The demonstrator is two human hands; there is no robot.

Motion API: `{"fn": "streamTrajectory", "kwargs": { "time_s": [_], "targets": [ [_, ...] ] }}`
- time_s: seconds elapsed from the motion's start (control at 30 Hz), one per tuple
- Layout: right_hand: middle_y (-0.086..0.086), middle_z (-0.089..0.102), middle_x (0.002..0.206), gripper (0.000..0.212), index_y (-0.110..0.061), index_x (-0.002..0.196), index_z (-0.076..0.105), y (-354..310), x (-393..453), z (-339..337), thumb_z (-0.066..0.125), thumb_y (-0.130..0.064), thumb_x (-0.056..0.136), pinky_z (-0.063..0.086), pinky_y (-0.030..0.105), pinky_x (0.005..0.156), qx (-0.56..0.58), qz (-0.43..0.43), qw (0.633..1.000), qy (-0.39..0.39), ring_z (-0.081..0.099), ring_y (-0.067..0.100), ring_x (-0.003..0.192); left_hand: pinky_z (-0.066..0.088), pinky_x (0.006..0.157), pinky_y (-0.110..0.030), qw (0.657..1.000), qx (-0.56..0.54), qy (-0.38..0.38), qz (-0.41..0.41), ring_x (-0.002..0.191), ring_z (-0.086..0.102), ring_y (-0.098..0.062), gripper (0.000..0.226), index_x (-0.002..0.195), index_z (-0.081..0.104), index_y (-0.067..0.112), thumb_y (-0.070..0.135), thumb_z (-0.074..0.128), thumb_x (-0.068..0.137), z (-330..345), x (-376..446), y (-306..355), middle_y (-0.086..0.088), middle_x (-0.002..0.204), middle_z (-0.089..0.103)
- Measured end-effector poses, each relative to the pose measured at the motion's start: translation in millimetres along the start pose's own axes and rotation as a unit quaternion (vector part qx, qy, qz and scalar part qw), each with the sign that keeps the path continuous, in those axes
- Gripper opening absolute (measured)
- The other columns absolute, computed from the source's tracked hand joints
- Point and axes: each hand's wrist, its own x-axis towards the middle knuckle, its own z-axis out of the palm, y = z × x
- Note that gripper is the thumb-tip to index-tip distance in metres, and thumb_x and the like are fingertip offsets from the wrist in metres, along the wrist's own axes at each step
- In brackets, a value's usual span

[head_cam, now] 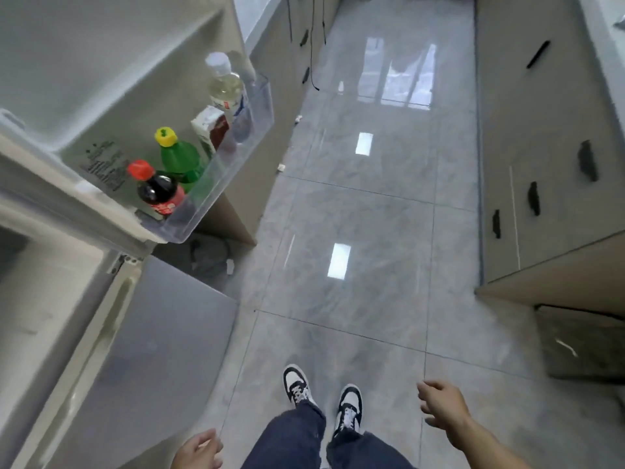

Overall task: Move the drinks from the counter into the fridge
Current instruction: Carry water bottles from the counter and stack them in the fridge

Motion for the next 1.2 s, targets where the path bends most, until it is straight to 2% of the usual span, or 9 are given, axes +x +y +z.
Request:
{"fn": "streamTrajectory", "kwargs": {
  "time_s": [0.03, 0.07, 0.17, 0.33, 0.47, 0.8, 0.97, 1.07, 1.2],
  "targets": [
    [0.006, 0.055, 0.075, 0.010, -0.009, 0.091, 0.065, 6, 0, -6, 0.059, -0.016, 0.093, 0.043, 0.027, 0.058, 0.011, 0.008, 1.000, 0.008, 0.047, 0.022, 0.062, 0.055, 0.076, -0.029, 0.999, 0.023, -0.039, -0.002, 0.083, 0.063, -0.019, 0.043, 0.140, 0.035, 0.013, 0.016, 0.050, 0.099, 0, -1, 8, -0.011, 0.116, 0.055],
    [0.007, 0.057, 0.077, 0.010, -0.009, 0.092, 0.066, 10, -1, -11, 0.060, -0.017, 0.094, 0.045, 0.029, 0.061, 0.023, 0.016, 0.999, 0.016, 0.050, 0.023, 0.065, 0.054, 0.075, -0.031, 0.999, 0.039, -0.024, 0.002, 0.084, 0.061, -0.021, 0.040, 0.137, 0.040, 0.012, 0.017, 0.052, 0.099, 5, -1, 16, -0.013, 0.118, 0.057],
    [0.010, 0.065, 0.090, 0.008, -0.013, 0.099, 0.063, 17, -3, -20, 0.060, -0.020, 0.096, 0.049, 0.031, 0.064, 0.049, 0.027, 0.998, 0.038, 0.058, 0.025, 0.073, 0.042, 0.061, -0.030, 0.992, 0.071, 0.093, 0.055, 0.065, 0.056, -0.025, 0.018, 0.112, 0.062, 0.004, 0.008, 0.060, 0.095, 22, -4, 39, -0.022, 0.094, 0.067],
    [0.011, 0.067, 0.096, 0.005, -0.016, 0.098, 0.062, 15, -13, -21, 0.060, -0.020, 0.097, 0.053, 0.034, 0.065, 0.082, 0.030, 0.994, 0.071, 0.061, 0.024, 0.075, 0.045, 0.061, -0.026, 0.974, 0.208, 0.048, 0.079, 0.064, 0.058, -0.025, 0.020, 0.112, 0.065, 0.009, 0.015, 0.062, 0.093, 32, 20, 88, -0.014, 0.093, 0.071],
    [0.008, 0.064, 0.089, 0.007, -0.014, 0.098, 0.064, 10, -16, -17, 0.060, -0.020, 0.096, 0.050, 0.033, 0.063, 0.101, 0.043, 0.991, 0.075, 0.056, 0.022, 0.069, 0.048, 0.064, -0.027, 0.953, 0.283, 0.025, 0.107, 0.076, 0.061, -0.026, 0.026, 0.120, 0.061, 0.010, 0.015, 0.057, 0.095, 46, 50, 151, -0.012, 0.100, 0.069],
    [0.008, 0.065, 0.084, 0.012, -0.009, 0.095, 0.066, -3, 33, -46, 0.061, -0.019, 0.094, 0.052, 0.034, 0.059, 0.112, 0.111, 0.984, 0.082, 0.055, 0.024, 0.067, 0.046, 0.061, -0.027, 0.951, 0.243, -0.016, 0.188, 0.066, 0.055, -0.019, 0.024, 0.121, 0.059, 0.012, 0.014, 0.055, 0.097, 126, 77, 316, -0.007, 0.090, 0.065],
    [0.009, 0.065, 0.086, 0.012, -0.008, 0.093, 0.065, -69, 91, -92, 0.059, -0.018, 0.091, 0.050, 0.030, 0.056, 0.087, 0.103, 0.989, 0.054, 0.056, 0.023, 0.067, 0.048, 0.064, -0.029, 0.960, 0.229, 0.015, 0.162, 0.070, 0.057, -0.020, 0.024, 0.122, 0.059, 0.011, 0.016, 0.054, 0.099, 155, 72, 351, -0.010, 0.096, 0.066],
    [0.005, 0.063, 0.084, 0.006, -0.014, 0.091, 0.063, -133, 124, -124, 0.059, -0.019, 0.090, 0.049, 0.032, 0.061, 0.065, 0.065, 0.995, 0.039, 0.056, 0.021, 0.067, 0.052, 0.065, -0.031, 0.964, 0.224, 0.032, 0.137, 0.082, 0.063, -0.021, 0.028, 0.127, 0.057, 0.014, 0.020, 0.053, 0.100, 168, 63, 364, -0.008, 0.107, 0.067],
    [0.004, 0.065, 0.090, 0.008, -0.019, 0.102, 0.059, -232, 174, -163, 0.059, -0.024, 0.095, 0.049, 0.030, 0.061, 0.033, -0.001, 0.999, 0.031, 0.060, 0.021, 0.076, 0.053, 0.063, -0.032, 0.973, 0.183, 0.057, 0.129, 0.082, 0.065, -0.022, 0.025, 0.123, 0.060, 0.017, 0.021, 0.055, 0.100, 190, 65, 393, -0.004, 0.102, 0.069]
  ]
}}
